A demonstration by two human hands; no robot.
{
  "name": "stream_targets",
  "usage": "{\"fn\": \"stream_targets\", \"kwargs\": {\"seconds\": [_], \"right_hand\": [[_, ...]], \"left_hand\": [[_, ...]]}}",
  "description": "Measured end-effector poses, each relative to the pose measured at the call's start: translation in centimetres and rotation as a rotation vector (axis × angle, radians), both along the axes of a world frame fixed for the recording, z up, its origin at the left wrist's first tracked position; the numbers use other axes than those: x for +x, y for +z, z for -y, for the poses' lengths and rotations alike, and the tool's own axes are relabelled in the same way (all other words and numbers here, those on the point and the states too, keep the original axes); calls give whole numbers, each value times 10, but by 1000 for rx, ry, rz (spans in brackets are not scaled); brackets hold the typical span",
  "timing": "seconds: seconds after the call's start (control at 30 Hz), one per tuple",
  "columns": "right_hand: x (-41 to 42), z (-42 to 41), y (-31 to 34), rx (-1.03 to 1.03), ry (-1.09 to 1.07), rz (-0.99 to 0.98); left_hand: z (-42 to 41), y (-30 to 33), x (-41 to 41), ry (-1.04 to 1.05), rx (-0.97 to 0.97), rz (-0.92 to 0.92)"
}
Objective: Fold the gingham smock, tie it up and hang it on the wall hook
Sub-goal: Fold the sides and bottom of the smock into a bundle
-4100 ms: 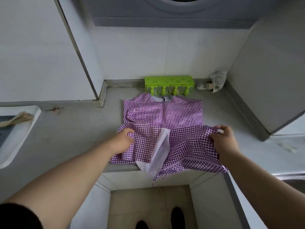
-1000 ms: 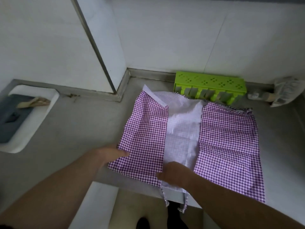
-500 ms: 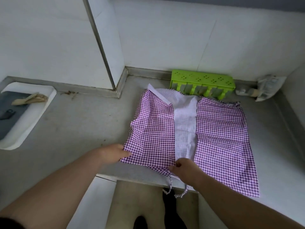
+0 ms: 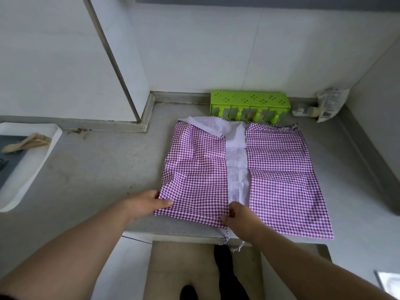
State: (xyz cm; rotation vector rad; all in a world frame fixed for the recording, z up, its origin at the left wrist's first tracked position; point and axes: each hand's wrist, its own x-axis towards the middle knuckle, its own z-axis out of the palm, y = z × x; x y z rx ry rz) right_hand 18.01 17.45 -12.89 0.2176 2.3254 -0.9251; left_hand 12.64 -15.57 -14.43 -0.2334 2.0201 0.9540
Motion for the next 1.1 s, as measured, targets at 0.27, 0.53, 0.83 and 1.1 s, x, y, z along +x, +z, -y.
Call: {"fn": "stream_targets", "kwargs": {"seconds": [0.27,0.53,0.83,1.1], "right_hand": [[2,-2,1,87,115,50],[-5,-8,0,98,100,195],[-77,-29,-2,231,3,8],[-183,-19,-12,300,451,-345]], "left_hand": [[1,0,1,45,-28,60],[-7,-4,6,-117,-219,167],[-31,-3,-50,29,-364,-429],[-87,-6,-103,-665,-512,-606]]}}
